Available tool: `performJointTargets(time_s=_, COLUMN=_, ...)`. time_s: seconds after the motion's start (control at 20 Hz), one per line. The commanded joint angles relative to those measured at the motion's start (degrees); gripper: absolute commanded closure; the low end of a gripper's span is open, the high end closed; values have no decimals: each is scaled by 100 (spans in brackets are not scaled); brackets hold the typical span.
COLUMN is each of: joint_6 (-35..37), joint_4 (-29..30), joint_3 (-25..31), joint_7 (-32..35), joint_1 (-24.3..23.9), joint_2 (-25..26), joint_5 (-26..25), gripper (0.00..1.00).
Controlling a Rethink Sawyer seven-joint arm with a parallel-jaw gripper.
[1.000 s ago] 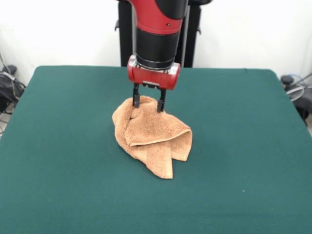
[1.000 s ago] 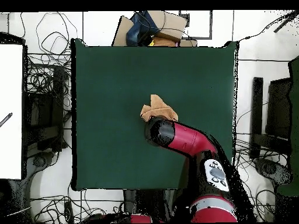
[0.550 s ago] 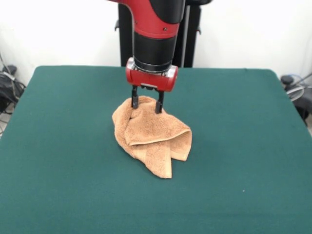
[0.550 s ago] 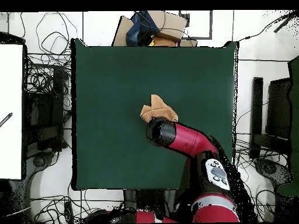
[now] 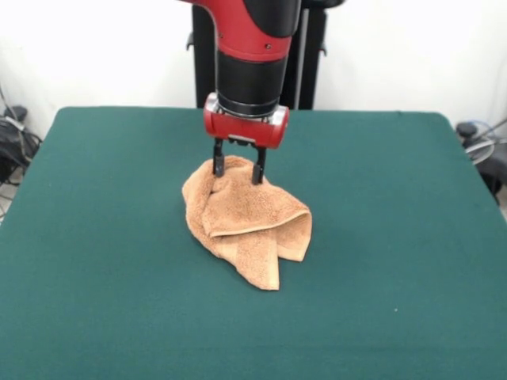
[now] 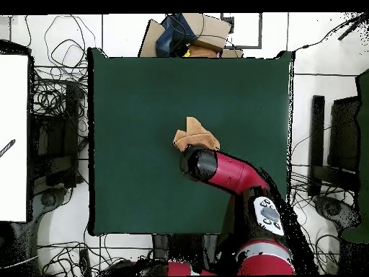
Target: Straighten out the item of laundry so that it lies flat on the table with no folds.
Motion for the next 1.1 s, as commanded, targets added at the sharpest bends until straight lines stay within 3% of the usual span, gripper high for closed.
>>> performJointTargets(time_s=0.05, joint_6=-494, joint_4=609, joint_3=542, joint_7=815, joint_1=-15, joint_2=-130, joint_5=-233, gripper=0)
performJointTargets(time_s=1.1, joint_6=-729, joint_4=964, joint_3=580, joint_7=787, joint_1=-68, joint_2=-211, joint_5=-270, gripper=0)
